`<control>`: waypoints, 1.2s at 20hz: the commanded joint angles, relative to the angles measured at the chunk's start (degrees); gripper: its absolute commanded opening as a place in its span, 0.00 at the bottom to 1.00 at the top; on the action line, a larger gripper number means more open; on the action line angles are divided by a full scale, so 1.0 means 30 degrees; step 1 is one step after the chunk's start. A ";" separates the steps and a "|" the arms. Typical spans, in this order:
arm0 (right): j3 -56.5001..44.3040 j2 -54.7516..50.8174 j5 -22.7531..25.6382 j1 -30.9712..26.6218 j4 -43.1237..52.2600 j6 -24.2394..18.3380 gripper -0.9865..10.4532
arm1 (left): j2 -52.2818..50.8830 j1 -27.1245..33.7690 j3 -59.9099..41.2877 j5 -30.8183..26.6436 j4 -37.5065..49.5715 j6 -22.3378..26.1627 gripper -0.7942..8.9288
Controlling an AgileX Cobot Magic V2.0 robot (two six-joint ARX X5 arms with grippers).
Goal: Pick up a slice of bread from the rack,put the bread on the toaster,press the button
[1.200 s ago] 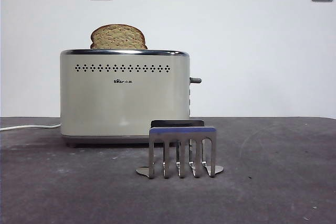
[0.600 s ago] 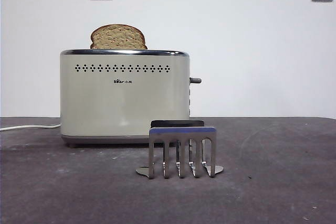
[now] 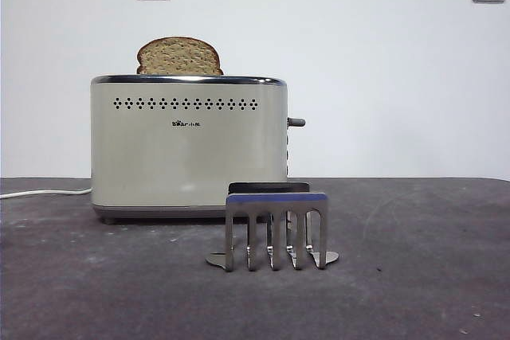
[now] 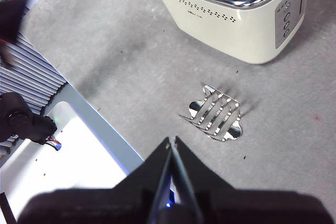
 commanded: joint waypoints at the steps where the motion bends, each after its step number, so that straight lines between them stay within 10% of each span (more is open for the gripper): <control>1: -0.0102 0.0022 0.0044 0.0015 0.0058 -0.0153 0.09 | -0.1144 0.0058 -0.1829 -0.0036 0.0168 -0.0270 0.08; 24: -0.0102 0.0022 0.0044 0.0015 0.0058 -0.0153 0.09 | -0.2907 0.0058 -0.6266 -0.0015 0.0015 -0.2375 0.08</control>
